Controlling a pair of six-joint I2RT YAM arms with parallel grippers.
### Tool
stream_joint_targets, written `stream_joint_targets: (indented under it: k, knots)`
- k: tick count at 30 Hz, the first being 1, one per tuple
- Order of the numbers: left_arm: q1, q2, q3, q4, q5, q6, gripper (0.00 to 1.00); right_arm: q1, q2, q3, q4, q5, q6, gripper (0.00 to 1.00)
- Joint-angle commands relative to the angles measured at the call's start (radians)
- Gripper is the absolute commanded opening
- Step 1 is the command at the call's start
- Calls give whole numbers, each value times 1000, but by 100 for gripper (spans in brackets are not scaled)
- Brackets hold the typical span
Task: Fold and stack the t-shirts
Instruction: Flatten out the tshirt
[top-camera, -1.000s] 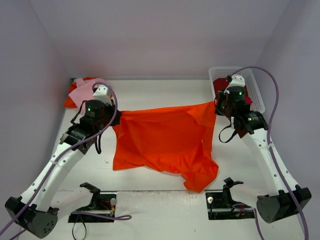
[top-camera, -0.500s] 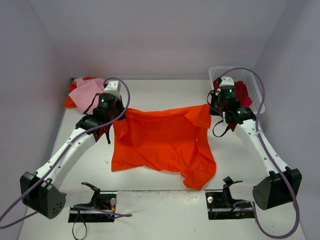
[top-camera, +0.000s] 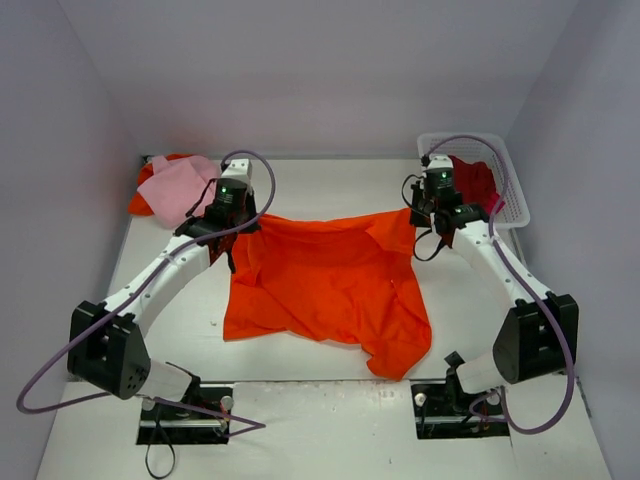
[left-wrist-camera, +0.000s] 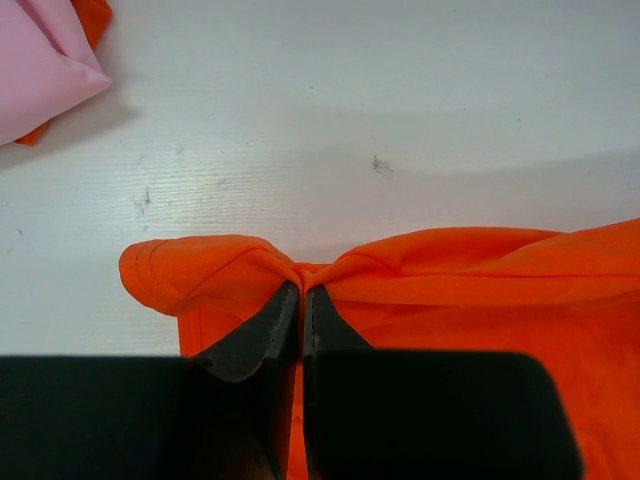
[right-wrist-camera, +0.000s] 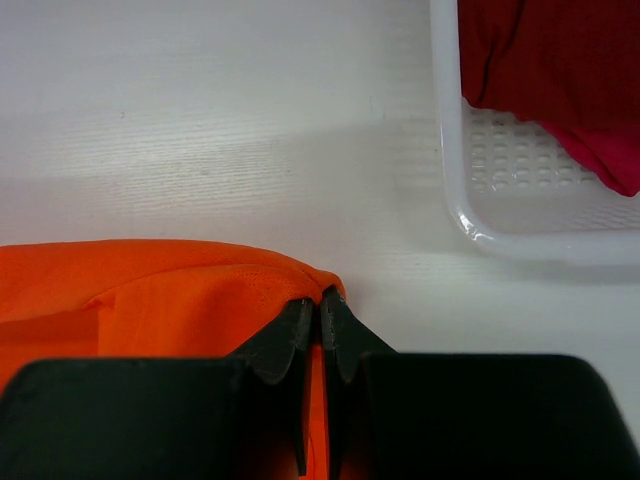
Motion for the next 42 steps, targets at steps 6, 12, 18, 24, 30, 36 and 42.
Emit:
stream_joint_targets:
  k: [6, 12, 18, 24, 30, 36, 42]
  knots:
    - [30, 82, 116, 100, -27, 33, 0, -54, 60, 45, 111, 16, -15, 0]
    - [41, 159, 157, 117, -21, 49, 0, -93, 108, 83, 125, -1, -32, 0]
    - [49, 237, 197, 135, -15, 79, 0, -117, 189, 141, 133, -17, -40, 0]
    - [59, 300, 226, 163, -20, 101, 0, -116, 273, 180, 164, -8, -38, 0]
    - [64, 343, 232, 221, -30, 128, 23, -116, 333, 192, 191, 59, -54, 40]
    - [64, 343, 254, 223, -66, 141, 79, -96, 307, 213, 208, 194, -109, 100]
    - [46, 129, 150, 214, -23, 84, 79, 135, 44, 163, 147, 198, -69, 100]
